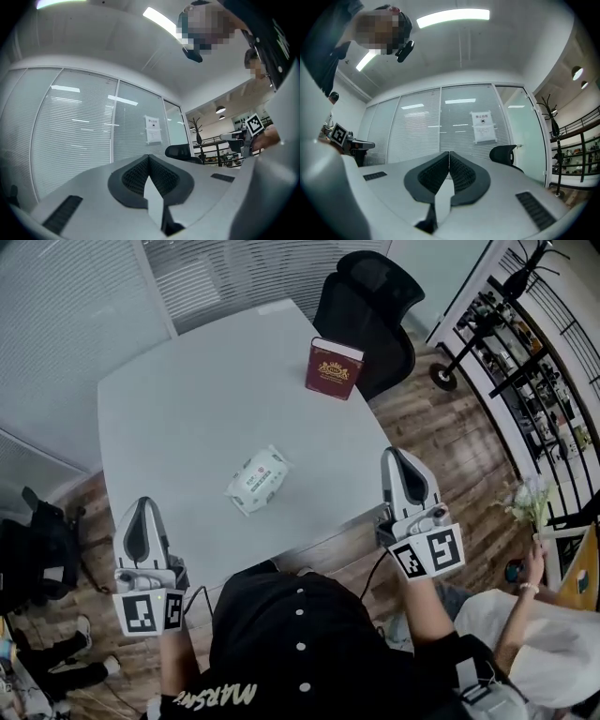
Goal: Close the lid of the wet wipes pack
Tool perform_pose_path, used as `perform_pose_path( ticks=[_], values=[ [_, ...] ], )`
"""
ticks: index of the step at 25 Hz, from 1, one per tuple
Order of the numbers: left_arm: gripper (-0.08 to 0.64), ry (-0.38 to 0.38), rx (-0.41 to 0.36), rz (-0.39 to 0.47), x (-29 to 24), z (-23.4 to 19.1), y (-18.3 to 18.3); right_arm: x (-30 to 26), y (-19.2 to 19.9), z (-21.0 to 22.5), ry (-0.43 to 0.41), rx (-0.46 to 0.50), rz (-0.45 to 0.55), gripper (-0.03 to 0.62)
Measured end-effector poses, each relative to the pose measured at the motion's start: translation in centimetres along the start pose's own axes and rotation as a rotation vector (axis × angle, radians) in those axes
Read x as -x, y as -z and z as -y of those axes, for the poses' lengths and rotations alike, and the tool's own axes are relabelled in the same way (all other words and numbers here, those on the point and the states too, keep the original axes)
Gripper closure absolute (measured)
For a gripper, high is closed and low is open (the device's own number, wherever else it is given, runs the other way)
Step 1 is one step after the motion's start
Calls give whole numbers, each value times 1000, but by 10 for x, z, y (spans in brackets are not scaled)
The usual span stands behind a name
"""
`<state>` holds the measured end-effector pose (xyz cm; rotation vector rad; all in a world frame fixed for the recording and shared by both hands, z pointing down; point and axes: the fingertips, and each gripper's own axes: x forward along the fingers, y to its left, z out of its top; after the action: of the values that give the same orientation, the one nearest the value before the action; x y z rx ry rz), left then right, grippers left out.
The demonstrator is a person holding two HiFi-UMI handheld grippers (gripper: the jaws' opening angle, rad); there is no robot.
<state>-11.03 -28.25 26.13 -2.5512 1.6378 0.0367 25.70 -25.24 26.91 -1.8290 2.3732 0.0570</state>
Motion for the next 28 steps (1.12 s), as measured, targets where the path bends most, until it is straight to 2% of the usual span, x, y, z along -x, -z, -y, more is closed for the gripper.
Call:
perform_pose_path(
  ticks=[10,28],
  values=[
    [554,25,-5,2,-1,10,-2,3,1,0,13,7,-9,563],
    [554,10,4,3,6,6,-1,-4,1,-7,-2,48,-20,563]
  ],
)
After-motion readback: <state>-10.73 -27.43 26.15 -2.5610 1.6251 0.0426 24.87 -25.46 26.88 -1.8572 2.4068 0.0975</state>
